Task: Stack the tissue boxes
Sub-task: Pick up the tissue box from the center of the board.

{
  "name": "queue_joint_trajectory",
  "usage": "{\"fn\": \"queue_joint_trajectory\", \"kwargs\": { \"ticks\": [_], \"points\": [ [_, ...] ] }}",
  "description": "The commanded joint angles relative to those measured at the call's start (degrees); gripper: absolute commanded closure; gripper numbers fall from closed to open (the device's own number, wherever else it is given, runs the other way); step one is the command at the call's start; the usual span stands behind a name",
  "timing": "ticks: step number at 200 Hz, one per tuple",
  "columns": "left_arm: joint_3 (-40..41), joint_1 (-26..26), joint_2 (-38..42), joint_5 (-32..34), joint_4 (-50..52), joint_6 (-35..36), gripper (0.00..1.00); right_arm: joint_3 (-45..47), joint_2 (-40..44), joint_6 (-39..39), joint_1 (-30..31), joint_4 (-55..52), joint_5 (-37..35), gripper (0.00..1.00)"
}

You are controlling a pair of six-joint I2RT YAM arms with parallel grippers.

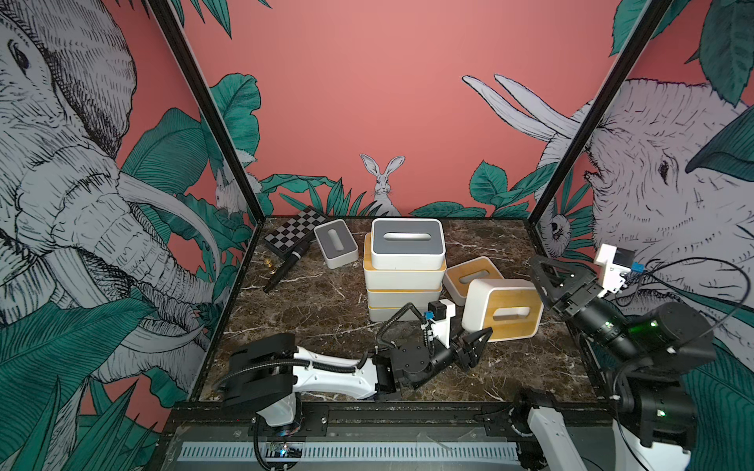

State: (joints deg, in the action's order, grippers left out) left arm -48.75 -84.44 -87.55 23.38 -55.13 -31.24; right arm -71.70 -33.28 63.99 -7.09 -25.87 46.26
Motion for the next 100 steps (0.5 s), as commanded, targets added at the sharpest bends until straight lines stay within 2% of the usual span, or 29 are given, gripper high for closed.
{"fn": "queue_joint_trajectory", "kwargs": {
  "ticks": [1, 33, 78, 100],
  "points": [
    [-4.8, -0.2, 7.0, 0.7, 4.4, 3.7, 0.63, -1.4, -1.0, 2.0, 0.5, 10.2, 2.8, 0.01],
    [-7.4, -0.2, 13.9, 2.9, 10.7, 6.7, 0.62, -5.1, -2.0, 1.0, 0.4, 8.9, 2.7, 0.01],
    [-12.6, -0.1, 22.4, 8.1, 23.0, 10.3, 0.65, -2.4, -1.5, 3.1, 0.7, 9.3, 0.7, 0.01],
    [-15.9, 0.5, 25.1, 9.7, 27.8, 12.0, 0.65, -2.2, -1.1, 0.8, 0.8, 7.7, -1.3, 0.01]
  ]
}}
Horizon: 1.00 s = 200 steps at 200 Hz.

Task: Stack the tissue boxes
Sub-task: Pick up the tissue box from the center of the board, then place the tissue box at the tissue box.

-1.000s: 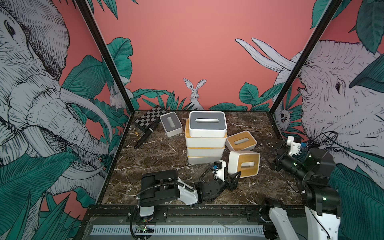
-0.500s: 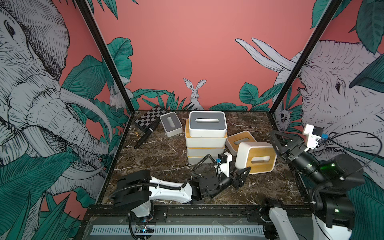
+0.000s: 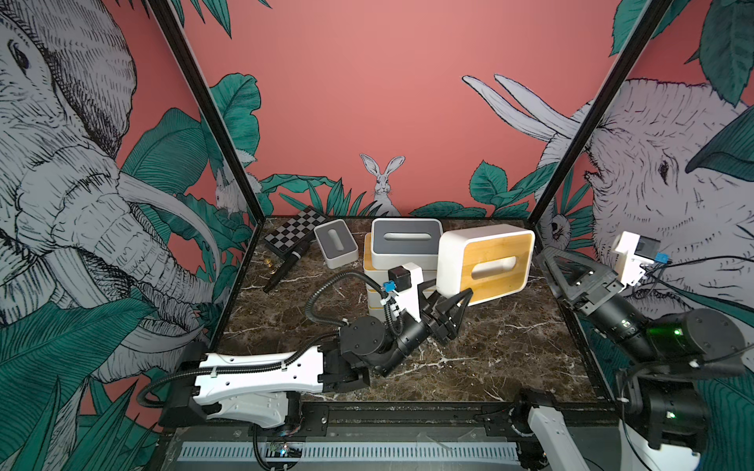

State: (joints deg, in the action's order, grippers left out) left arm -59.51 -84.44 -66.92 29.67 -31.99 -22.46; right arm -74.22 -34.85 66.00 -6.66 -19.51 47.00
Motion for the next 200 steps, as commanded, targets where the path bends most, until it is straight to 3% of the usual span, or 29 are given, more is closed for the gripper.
{"fn": "queue_joint_trajectory", "kwargs": {
  "ticks": [1, 35, 58, 94, 119, 158, 200],
  "points": [
    [-5.3, 0.6, 4.5, 3.5, 5.1, 3.2, 0.65, 0.2, 0.5, -1.4, 0.3, 1.2, -2.2, 0.01],
    [-12.9, 3.8, 7.3, 7.1, 21.0, 0.0, 0.67, 1.9, 0.4, -0.2, 0.2, 1.5, -1.9, 0.01],
    [-17.1, 8.9, 8.3, 3.2, 30.4, -7.0, 0.67, 4.9, 1.1, 0.9, 0.3, 2.9, -1.5, 0.01],
    [-26.4, 12.1, 7.9, 2.7, 43.9, -10.7, 0.67, 7.0, 1.8, -7.8, 1.3, -3.3, -2.8, 0.01],
    [-29.3, 17.7, 7.0, -3.9, 49.4, -17.0, 0.67, 8.5, 2.3, -9.7, 1.8, -3.2, -2.9, 0.01],
    [-32.9, 30.1, 4.5, -17.5, 54.2, -26.6, 0.67, 8.2, 2.5, -18.6, 2.5, -12.0, -7.9, 0.01],
    [-38.8, 43.1, -2.6, -37.5, 55.3, -36.7, 0.67, 10.2, 2.0, -23.0, 3.3, -15.1, -8.6, 0.01]
  ]
}}
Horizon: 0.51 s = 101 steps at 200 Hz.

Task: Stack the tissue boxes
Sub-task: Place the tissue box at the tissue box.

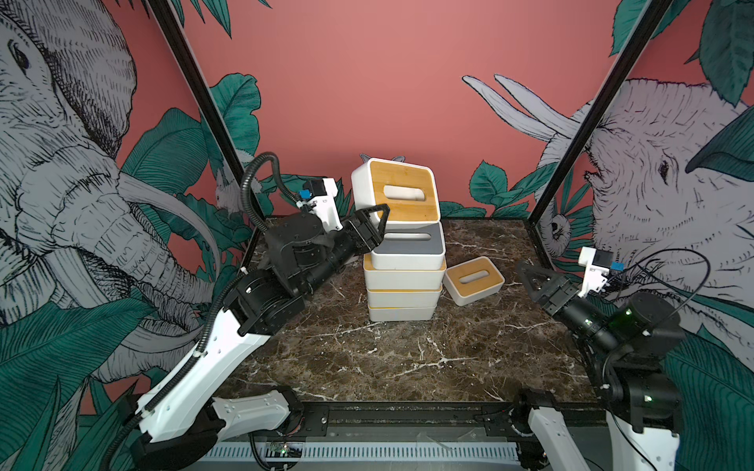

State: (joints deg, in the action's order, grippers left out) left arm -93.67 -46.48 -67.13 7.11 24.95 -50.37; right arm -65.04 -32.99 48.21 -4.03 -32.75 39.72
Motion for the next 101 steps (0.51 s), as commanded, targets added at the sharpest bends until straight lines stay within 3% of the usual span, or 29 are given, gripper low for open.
{"fn": "queue_joint_trajectory", "kwargs": {
  "ticks": [1, 56, 101],
  "points": [
    [-4.8, 5.4, -2.5, -15.3, -1.6, -8.9, 0.67, 1.1, 0.2, -5.3, 0.7, -1.9, -1.3, 0.01],
    [-7.7, 11.1, -7.8, -28.4, -1.9, -14.7, 0.67, 3.9, -1.0, -11.2, 4.6, -2.0, -4.2, 0.01],
    [-9.3, 13.0, -8.4, -31.3, 1.3, -14.0, 0.66, 2.4, -5.5, -18.6, 20.0, -3.1, -18.1, 0.01]
  ]
}}
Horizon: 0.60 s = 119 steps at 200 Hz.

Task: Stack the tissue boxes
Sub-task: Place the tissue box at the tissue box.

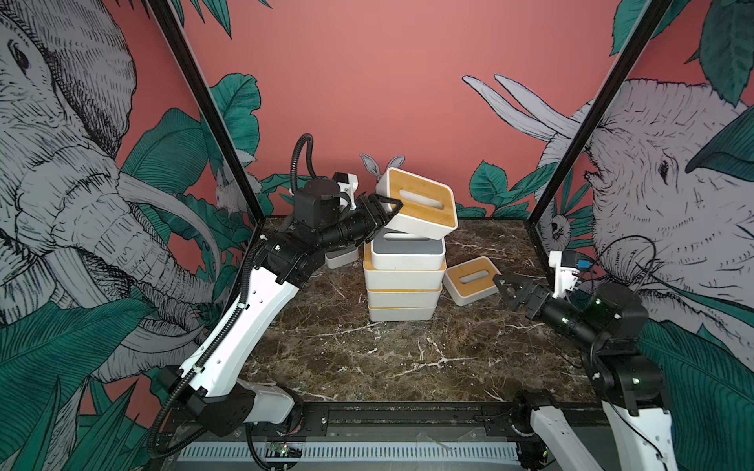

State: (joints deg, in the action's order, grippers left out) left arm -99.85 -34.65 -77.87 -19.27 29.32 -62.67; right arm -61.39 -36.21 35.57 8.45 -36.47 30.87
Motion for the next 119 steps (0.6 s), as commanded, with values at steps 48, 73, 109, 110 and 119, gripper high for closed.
{"fn": "queue_joint_trajectory", "kwargs": {
  "ticks": [48, 73, 109, 110, 119],
  "points": [
    [-3.2, 2.3, 2.7, -6.4, -1.6, -1.9, 0.66, -3.8, -6.4, -13.8, 30.2, -1.0, -31.4, 0.01],
    [-2.2, 2.4, 2.9, -6.9, -1.6, -2.6, 0.66, -2.2, -5.8, -13.8, 32.6, 0.2, -34.0, 0.01],
    [1.6, 2.4, 4.2, -6.5, -4.1, -5.0, 0.66, -1.7, -5.0, -13.8, 32.8, -0.2, -34.8, 0.01],
    [1.6, 2.4, 4.2, -6.4, -4.1, -5.0, 0.66, -1.7, -5.0, -13.8, 32.8, -0.4, -34.8, 0.01],
    [2.4, 2.4, 4.8, -6.0, -4.2, -5.1, 0.66, -1.6, -5.2, -13.4, 32.9, -0.5, -34.6, 0.01]
  ]
}}
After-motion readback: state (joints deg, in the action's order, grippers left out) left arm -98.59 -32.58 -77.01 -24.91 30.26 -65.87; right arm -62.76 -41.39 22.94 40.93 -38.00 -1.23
